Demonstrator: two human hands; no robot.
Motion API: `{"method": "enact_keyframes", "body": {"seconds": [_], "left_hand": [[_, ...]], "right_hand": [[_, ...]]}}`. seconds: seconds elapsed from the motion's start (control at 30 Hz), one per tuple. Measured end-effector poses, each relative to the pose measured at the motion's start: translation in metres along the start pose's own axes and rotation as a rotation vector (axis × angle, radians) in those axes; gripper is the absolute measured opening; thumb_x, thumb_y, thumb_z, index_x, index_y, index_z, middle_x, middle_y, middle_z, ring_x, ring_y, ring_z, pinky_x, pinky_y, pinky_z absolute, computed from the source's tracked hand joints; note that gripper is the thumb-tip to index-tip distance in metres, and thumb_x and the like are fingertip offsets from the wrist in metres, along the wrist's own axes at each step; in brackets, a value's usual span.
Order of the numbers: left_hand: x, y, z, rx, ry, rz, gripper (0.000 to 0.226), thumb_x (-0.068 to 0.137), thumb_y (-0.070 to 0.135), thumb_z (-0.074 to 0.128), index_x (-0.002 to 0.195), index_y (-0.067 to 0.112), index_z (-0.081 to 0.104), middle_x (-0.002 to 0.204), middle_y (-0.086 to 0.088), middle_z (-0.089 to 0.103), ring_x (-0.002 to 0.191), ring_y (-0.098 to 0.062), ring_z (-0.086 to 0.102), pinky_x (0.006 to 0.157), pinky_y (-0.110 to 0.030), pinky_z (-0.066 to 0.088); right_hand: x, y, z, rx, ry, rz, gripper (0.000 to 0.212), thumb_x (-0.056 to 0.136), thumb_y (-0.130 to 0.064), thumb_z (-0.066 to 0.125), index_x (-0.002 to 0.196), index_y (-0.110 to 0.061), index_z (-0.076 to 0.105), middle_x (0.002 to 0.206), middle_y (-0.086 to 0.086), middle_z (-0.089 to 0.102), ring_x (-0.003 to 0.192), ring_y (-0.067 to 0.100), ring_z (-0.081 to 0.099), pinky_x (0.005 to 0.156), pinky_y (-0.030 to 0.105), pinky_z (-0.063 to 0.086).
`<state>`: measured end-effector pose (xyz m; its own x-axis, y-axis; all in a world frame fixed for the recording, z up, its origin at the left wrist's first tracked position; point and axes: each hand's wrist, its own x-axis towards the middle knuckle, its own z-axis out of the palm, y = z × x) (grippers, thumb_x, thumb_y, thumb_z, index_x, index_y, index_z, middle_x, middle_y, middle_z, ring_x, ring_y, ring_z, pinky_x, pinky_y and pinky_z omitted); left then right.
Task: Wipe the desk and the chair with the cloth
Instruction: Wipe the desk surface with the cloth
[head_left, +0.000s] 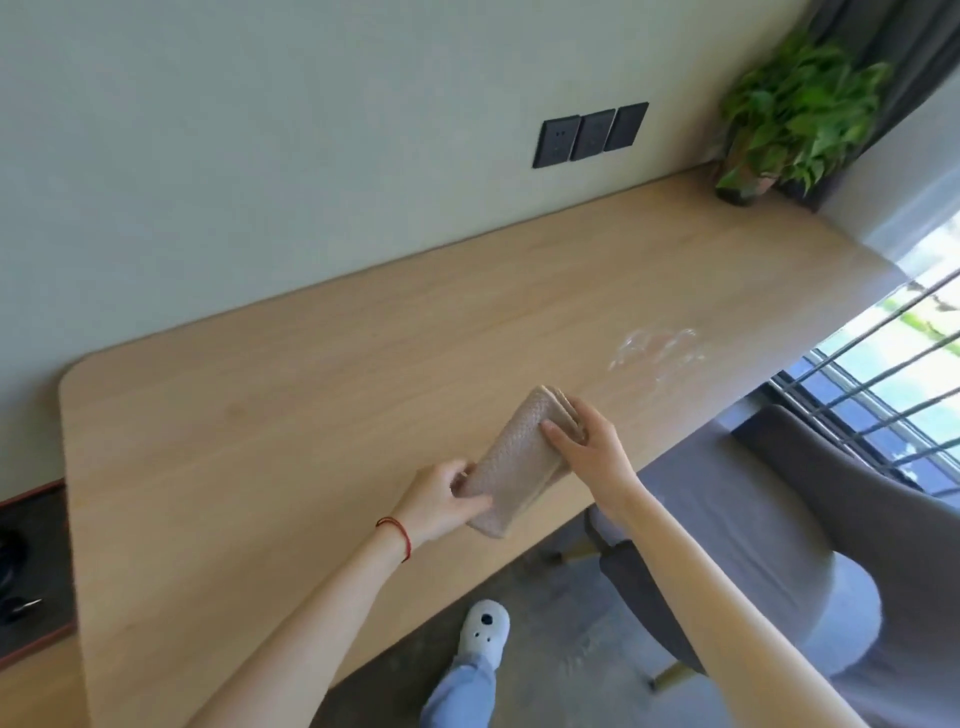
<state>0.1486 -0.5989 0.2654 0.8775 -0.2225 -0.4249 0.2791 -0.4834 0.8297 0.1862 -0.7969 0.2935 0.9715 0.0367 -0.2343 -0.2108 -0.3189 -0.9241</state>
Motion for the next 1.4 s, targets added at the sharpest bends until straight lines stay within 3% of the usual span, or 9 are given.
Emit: {"method": "enact_keyframes", "body": {"seconds": [0.2,0.33,0.47,0.6,0.77,0.93,1.03,1.17,1.4], "left_hand": [[0.095,0.025,0.076,-0.124,-0.142,-0.142,0.033,0.077,0.03,0.072,0.101,0.008,0.065,0.093,-0.007,0.069,0.086,-0.019,0.065,0.076,-0.029,0.052],[0.142,0.052,0.119,-0.286,-0.139,-0.189,0.035,0.082,0.017,0.069,0.11,0.002,0.056,0.109,-0.012,0.066,0.096,-0.021,0.062,0.074,-0.02,0.054],[0.163,0.058,0.143,-0.247,-0.043,-0.224,0.029,0.078,0.027,0.071,0.089,0.001,0.063,0.081,-0.009,0.067,0.079,-0.024,0.063,0.082,-0.045,0.053],[0.165,0.053,0.134,0.066,0.211,-0.136,0.035,0.074,0.042,0.056,0.083,0.011,0.068,0.087,-0.002,0.062,0.08,-0.021,0.061,0.071,-0.037,0.053],[0.181,0.039,0.13,0.487,0.577,0.068,0.044,0.085,0.005,0.051,0.126,0.018,0.057,0.132,-0.01,0.052,0.125,-0.032,0.044,0.098,-0.044,0.043],[0.202,0.037,0.153,0.667,0.598,-0.024,0.041,0.093,0.026,0.035,0.123,0.012,0.059,0.141,-0.018,0.047,0.133,-0.04,0.039,0.108,-0.057,0.032],[0.208,0.038,0.157,0.71,0.595,-0.06,0.047,0.09,0.034,0.034,0.129,0.017,0.054,0.141,-0.019,0.046,0.132,-0.042,0.038,0.108,-0.059,0.03],[0.21,0.036,0.158,0.766,0.564,-0.103,0.051,0.091,0.039,0.031,0.137,0.021,0.045,0.144,-0.018,0.042,0.135,-0.041,0.033,0.111,-0.06,0.026],[0.21,0.036,0.158,0.776,0.62,-0.118,0.04,0.088,0.032,0.034,0.113,0.013,0.059,0.13,-0.014,0.056,0.13,-0.038,0.042,0.108,-0.058,0.032]], "right_hand": [[0.095,0.034,-0.054,-0.456,0.103,-0.079,0.054,0.083,-0.017,0.072,0.131,-0.017,0.047,0.127,0.009,0.053,0.087,0.024,0.06,0.075,0.034,0.051],[0.129,0.065,-0.081,-0.529,0.042,-0.121,0.055,0.081,-0.003,0.07,0.13,-0.014,0.047,0.138,0.01,0.042,0.12,0.029,0.05,0.093,0.03,0.047],[0.133,0.091,-0.095,-0.615,-0.06,-0.17,0.051,0.085,-0.003,0.065,0.132,-0.014,0.047,0.154,0.007,0.028,0.139,0.025,0.032,0.106,0.027,0.031],[0.114,0.111,-0.089,-0.762,-0.033,-0.262,0.043,0.095,-0.015,0.052,0.137,-0.006,0.044,0.158,0.011,0.02,0.147,0.029,0.013,0.12,0.042,0.018],[0.096,0.123,-0.06,-0.896,-0.129,-0.151,0.063,0.101,-0.043,0.026,0.151,-0.016,-0.001,0.156,0.002,-0.016,0.144,0.022,-0.021,0.12,0.037,-0.011],[0.108,0.136,-0.085,-1.085,-0.142,-0.482,0.049,0.095,-0.023,0.037,0.142,-0.01,0.041,0.15,0.012,0.038,0.14,0.031,0.033,0.117,0.048,0.023],[0.145,0.146,-0.131,-1.101,-0.211,-0.551,0.056,0.09,-0.011,0.055,0.143,-0.009,0.037,0.152,0.013,0.035,0.141,0.032,0.03,0.115,0.05,0.026],[0.209,0.141,-0.151,-1.043,-0.055,-0.33,0.055,0.1,-0.017,0.035,0.15,-0.015,0.015,0.161,0.005,0.008,0.149,0.023,0.003,0.123,0.039,0.007],[0.155,0.143,-0.098,-0.905,-0.24,-0.712,0.042,0.096,-0.023,0.052,0.136,-0.015,0.049,0.146,0.003,0.047,0.139,0.025,0.037,0.113,0.045,0.035]]}}
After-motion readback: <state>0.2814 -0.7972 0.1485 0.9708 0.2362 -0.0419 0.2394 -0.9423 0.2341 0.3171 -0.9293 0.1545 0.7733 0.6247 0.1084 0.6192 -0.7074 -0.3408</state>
